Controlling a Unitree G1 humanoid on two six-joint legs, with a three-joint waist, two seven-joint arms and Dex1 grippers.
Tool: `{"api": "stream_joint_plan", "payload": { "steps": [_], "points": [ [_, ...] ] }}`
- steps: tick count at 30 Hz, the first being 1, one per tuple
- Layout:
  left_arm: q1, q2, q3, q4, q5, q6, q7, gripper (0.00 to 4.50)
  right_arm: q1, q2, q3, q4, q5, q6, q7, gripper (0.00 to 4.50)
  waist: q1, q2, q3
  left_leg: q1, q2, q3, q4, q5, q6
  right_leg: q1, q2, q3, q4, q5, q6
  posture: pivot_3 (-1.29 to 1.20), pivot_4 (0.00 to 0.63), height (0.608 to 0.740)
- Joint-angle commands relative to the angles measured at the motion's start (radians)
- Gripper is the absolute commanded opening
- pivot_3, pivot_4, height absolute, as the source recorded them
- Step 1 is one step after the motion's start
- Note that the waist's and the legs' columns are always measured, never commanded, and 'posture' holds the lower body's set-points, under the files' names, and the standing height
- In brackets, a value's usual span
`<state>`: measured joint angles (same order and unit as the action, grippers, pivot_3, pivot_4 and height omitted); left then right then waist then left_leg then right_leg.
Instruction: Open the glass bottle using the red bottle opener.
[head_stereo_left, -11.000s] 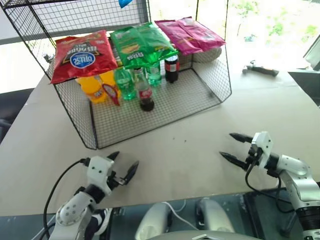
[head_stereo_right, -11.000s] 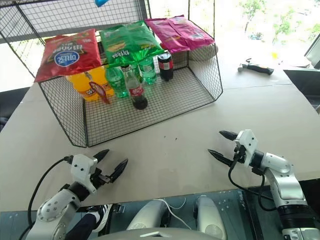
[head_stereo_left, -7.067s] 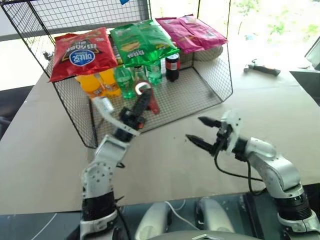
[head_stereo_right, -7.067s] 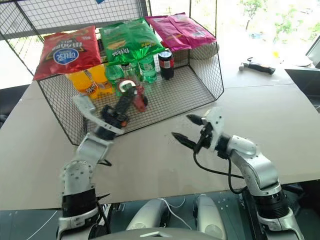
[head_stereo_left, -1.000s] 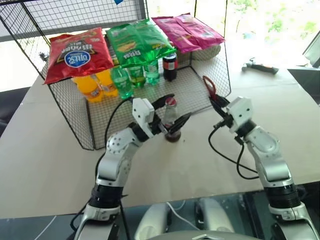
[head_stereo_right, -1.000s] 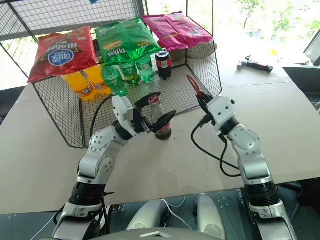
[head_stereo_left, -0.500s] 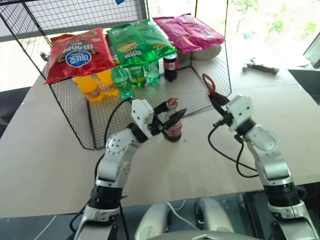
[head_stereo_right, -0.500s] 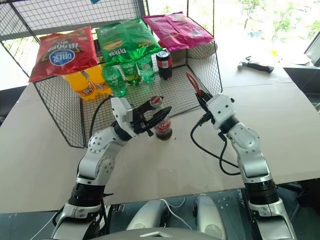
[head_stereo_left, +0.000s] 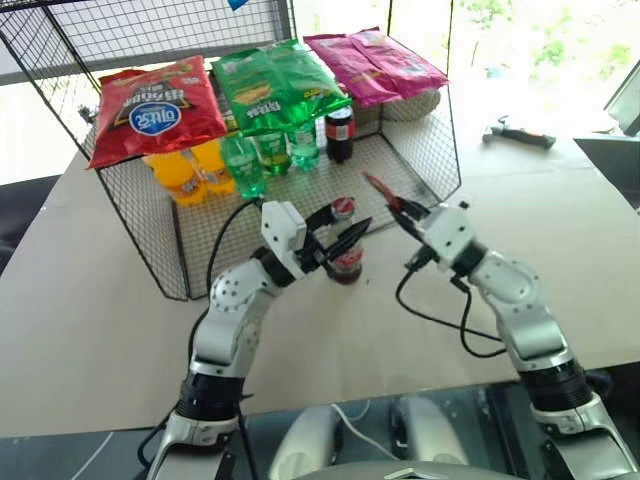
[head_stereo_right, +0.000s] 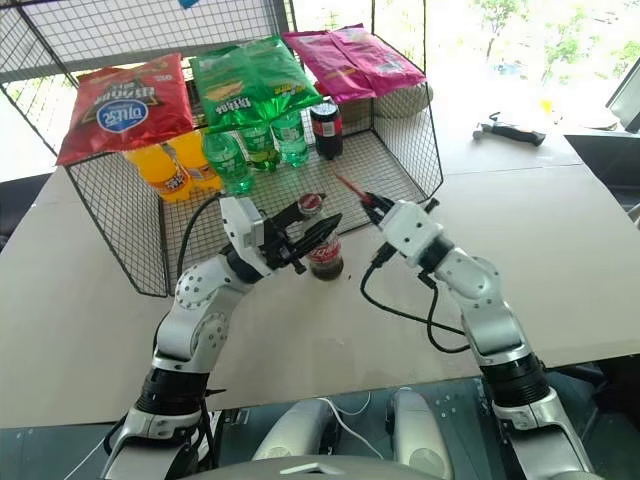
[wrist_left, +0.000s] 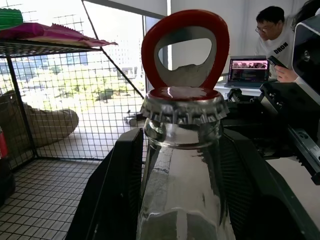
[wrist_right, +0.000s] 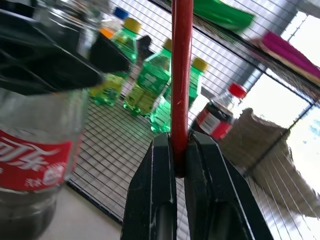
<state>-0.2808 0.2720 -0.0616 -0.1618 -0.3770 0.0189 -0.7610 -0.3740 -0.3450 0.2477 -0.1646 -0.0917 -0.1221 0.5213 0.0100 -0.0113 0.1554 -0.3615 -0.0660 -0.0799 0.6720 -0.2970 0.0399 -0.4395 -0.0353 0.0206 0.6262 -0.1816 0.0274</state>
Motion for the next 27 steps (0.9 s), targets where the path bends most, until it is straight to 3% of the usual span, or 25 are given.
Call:
{"api": "stream_joint_plan", "payload": {
  "steps": [1, 15, 19, 27],
  "points": [
    [0.008, 0.012, -0.009, 0.019, 0.027, -0.005, 0.004, 1.62, -0.041, -0.005, 0.062, 0.024, -0.084, -0.102, 0.006, 0.00, 0.000, -0.001, -0.001, 0.000, 0.000, 0.000, 0.000, 0.000, 0.000, 0.000, 0.000, 0.000, 0.000, 0.000, 0.000, 0.00, 0.150, 0.735],
    [0.008, 0.014, -0.013, 0.027, 0.029, -0.009, 0.012, 1.62, -0.080, -0.049, 0.122, 0.200, -0.438, -0.364, -0.210, 0.00, 0.001, -0.002, -0.006, 0.009, 0.000, 0.000, 0.000, 0.000, -0.001, 0.009, 0.000, 0.000, 0.000, 0.000, 0.000, 0.00, 0.150, 0.735],
    [0.008, 0.013, -0.013, 0.025, 0.032, -0.007, 0.013, 1.62, -0.082, -0.056, 0.131, 0.242, -0.489, -0.405, -0.253, 0.00, 0.000, -0.002, -0.006, 0.017, 0.000, 0.001, -0.001, 0.000, -0.001, 0.016, 0.001, 0.001, 0.000, -0.001, 0.000, 0.00, 0.150, 0.735],
    [0.011, 0.011, -0.011, 0.026, 0.033, -0.003, 0.012, 1.62, -0.127, -0.050, 0.159, 0.318, -0.582, -0.453, -0.323, 0.00, -0.009, -0.002, -0.006, 0.018, 0.001, 0.001, -0.001, 0.001, -0.001, 0.017, 0.001, 0.001, 0.000, -0.001, 0.000, 0.00, 0.150, 0.735]
  ]
}}
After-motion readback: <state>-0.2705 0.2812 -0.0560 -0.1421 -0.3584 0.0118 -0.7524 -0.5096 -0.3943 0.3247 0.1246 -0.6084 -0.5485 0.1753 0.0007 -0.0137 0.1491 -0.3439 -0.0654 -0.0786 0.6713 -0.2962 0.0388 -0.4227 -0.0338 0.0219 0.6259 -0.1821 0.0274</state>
